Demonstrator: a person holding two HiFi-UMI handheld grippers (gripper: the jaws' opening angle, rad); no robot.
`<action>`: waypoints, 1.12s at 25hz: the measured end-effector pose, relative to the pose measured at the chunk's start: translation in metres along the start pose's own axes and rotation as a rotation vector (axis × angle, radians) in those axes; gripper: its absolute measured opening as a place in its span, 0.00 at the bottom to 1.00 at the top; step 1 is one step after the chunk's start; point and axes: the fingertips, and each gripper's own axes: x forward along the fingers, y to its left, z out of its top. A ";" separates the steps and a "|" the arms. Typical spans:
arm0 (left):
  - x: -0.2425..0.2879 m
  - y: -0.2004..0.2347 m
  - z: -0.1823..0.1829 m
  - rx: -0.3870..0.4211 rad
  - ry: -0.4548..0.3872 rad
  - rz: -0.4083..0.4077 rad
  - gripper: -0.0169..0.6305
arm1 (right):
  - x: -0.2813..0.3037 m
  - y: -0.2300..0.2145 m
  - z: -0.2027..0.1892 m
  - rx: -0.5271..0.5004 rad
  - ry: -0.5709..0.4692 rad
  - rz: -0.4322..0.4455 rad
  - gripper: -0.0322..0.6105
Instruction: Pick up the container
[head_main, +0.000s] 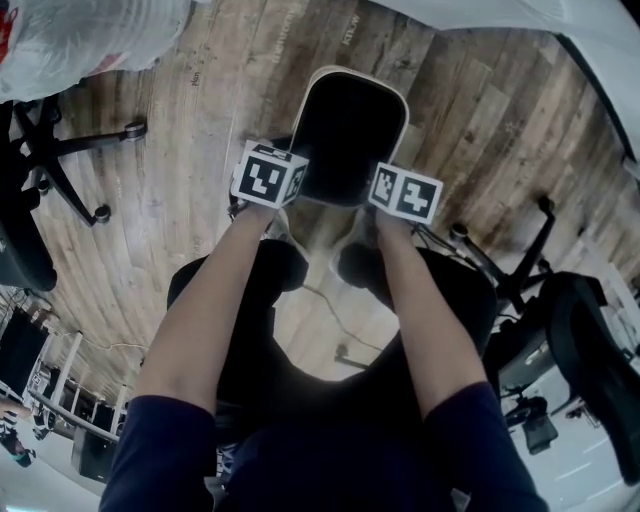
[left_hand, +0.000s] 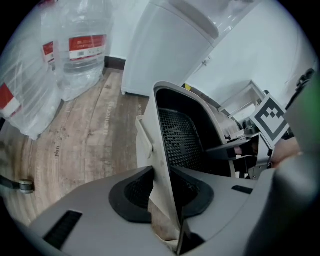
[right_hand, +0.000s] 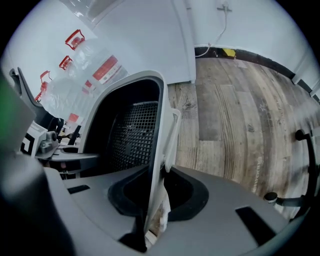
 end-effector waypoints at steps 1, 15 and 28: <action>-0.011 -0.005 0.003 0.001 -0.008 0.000 0.19 | -0.012 0.004 0.002 -0.003 -0.008 -0.001 0.16; -0.261 -0.112 0.064 0.045 -0.094 0.086 0.18 | -0.269 0.092 0.037 -0.053 -0.148 0.047 0.16; -0.479 -0.208 0.044 -0.005 -0.243 0.138 0.18 | -0.482 0.182 0.004 -0.149 -0.239 0.117 0.16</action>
